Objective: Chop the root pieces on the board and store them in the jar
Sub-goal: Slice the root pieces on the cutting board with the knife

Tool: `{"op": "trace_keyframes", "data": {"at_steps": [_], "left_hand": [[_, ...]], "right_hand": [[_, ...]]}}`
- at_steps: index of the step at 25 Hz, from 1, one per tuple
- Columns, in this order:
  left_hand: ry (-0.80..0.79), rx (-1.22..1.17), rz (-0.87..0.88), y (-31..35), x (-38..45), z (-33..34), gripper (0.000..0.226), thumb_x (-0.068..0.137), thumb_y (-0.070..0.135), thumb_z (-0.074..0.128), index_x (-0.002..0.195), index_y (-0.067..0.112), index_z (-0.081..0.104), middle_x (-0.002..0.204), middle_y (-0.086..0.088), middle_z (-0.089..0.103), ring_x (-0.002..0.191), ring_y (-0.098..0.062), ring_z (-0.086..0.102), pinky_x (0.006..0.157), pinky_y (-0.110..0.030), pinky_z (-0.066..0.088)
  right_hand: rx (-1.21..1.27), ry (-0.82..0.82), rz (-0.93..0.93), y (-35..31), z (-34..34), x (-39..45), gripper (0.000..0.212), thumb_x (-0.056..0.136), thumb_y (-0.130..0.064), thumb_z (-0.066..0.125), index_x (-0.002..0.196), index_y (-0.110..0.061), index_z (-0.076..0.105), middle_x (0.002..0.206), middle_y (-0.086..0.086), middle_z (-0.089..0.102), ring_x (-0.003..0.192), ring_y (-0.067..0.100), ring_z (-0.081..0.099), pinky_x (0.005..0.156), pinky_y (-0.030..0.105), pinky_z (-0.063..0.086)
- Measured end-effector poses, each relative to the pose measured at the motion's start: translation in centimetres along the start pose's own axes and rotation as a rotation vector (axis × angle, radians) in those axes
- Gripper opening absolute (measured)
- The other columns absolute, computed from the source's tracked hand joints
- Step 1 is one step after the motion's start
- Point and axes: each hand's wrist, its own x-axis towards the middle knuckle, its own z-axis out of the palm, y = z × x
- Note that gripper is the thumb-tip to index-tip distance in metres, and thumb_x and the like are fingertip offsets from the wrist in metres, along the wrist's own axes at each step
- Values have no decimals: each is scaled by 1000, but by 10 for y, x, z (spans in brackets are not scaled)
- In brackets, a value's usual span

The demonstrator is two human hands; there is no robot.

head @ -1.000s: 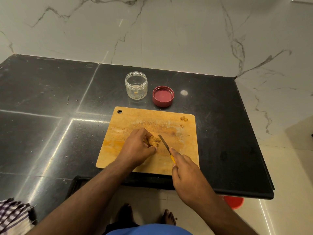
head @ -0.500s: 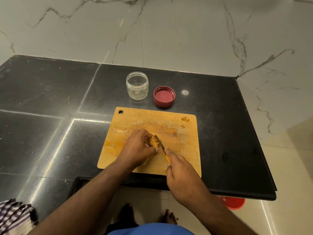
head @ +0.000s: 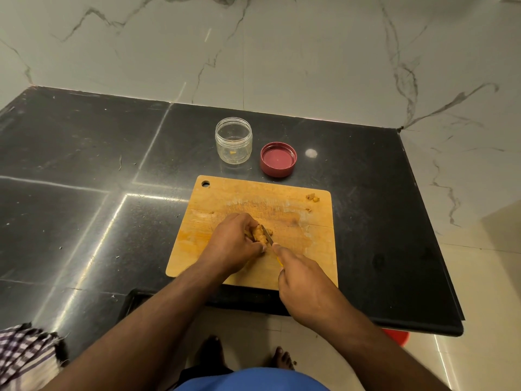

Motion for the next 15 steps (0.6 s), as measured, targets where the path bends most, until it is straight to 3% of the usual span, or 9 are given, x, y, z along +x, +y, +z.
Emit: {"op": "trace_keyframes", "data": {"at_steps": [5, 8, 12, 15], "left_hand": [[5, -9, -34, 0, 2, 0, 39, 74, 32, 88, 103, 30, 62, 101, 12, 55, 89, -10, 57, 71, -23, 47], [-8, -17, -33, -1, 2, -1, 40, 75, 32, 88, 105, 29, 62, 102, 12, 55, 90, -10, 58, 73, -25, 50], [-38, -36, -50, -2, 2, 0, 43, 75, 32, 87, 110, 28, 62, 105, 9, 56, 89, -12, 62, 78, -34, 57], [-47, -72, -64, -1, 1, -1, 43, 75, 31, 87, 109, 29, 60, 105, 8, 57, 86, -11, 64, 75, -32, 57]], "right_hand": [[-32, -22, 35, 9, 1, -25, 57, 102, -17, 35, 153, -33, 19, 127, -2, 53, 104, 11, 54, 86, 29, 50], [-70, -1, 44, 14, 3, -37, 56, 103, -20, 36, 153, -35, 17, 119, -6, 52, 92, 8, 54, 77, 27, 51], [-77, 122, 75, 26, -11, -37, 54, 104, -24, 35, 153, -36, 17, 116, -10, 49, 89, 6, 53, 79, 27, 52], [-28, 201, 80, 35, -23, -31, 52, 104, -25, 38, 152, -35, 24, 120, -10, 50, 91, 5, 55, 80, 25, 52]]}}
